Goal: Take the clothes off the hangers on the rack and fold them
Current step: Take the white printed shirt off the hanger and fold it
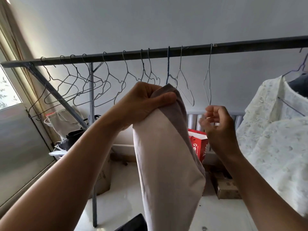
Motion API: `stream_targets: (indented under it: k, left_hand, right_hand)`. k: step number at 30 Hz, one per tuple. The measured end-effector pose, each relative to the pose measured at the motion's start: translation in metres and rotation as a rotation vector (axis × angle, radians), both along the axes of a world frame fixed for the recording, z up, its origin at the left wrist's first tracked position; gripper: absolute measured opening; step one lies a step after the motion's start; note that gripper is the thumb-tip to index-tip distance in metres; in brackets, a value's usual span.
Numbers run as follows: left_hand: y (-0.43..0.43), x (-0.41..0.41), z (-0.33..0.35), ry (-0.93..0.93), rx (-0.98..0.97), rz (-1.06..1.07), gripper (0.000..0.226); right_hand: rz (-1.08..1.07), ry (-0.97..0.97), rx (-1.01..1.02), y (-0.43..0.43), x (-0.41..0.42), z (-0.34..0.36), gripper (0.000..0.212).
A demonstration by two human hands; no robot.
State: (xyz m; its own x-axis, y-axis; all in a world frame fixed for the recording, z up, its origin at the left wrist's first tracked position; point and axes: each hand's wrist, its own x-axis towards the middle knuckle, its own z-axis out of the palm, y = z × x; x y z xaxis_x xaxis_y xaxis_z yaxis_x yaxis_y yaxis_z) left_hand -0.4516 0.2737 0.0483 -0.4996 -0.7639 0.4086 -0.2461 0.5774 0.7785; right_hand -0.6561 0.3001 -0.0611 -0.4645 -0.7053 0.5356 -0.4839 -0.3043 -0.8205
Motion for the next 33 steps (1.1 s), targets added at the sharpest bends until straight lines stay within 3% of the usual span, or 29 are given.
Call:
stream_targets:
  k: [2, 4, 6, 8, 11, 14, 18, 22, 26, 29, 31, 33]
  left_hand:
    - [0.000, -0.004, 0.000, -0.028, -0.029, 0.008, 0.026]
    - [0.001, -0.006, 0.002, -0.035, -0.042, -0.015, 0.027]
    - [0.001, -0.008, 0.003, -0.048, -0.065, -0.040, 0.037]
    - [0.000, -0.009, 0.006, -0.063, -0.087, -0.042, 0.042]
    - [0.000, -0.008, 0.014, -0.115, -0.160, -0.002, 0.030]
    - [0.000, -0.007, 0.016, 0.022, -0.110, 0.025, 0.017]
    - [0.000, 0.002, -0.022, 0.397, 0.280, -0.069, 0.046]
    - [0.026, 0.010, -0.094, 0.349, 0.768, -0.186, 0.092]
    - [0.046, 0.002, -0.129, 0.437, 0.624, -0.064, 0.088]
    - [0.051, -0.003, -0.130, 0.538, 0.555, 0.008, 0.085]
    - [0.057, -0.003, -0.131, 0.538, 0.472, 0.018, 0.068]
    - [0.061, -0.003, -0.129, 0.491, 0.387, 0.095, 0.043]
  right_hand:
    - [0.144, -0.086, -0.093, 0.019, 0.010, 0.006, 0.013]
    - [0.488, -0.166, -0.037, 0.038, 0.024, 0.010, 0.044]
    - [0.640, -0.090, 0.128, 0.049, 0.034, 0.012, 0.059]
    - [0.613, -0.035, 0.214, 0.053, 0.039, 0.008, 0.051]
    - [0.556, -0.118, 0.202, 0.054, 0.041, 0.006, 0.019]
    - [0.552, -0.242, 0.215, 0.057, 0.042, 0.006, 0.023]
    - [0.496, -0.400, 0.198, 0.061, 0.038, 0.010, 0.021]
    - [0.511, -0.528, 0.207, 0.068, 0.029, 0.011, 0.015]
    - [0.562, -0.574, 0.282, 0.070, 0.024, 0.001, 0.028]
    - [0.439, -0.495, 0.303, 0.067, 0.023, -0.008, 0.054]
    - [0.330, -0.398, 0.309, 0.068, 0.020, -0.012, 0.076]
    - [0.409, -0.343, 0.307, 0.071, 0.017, -0.014, 0.087]
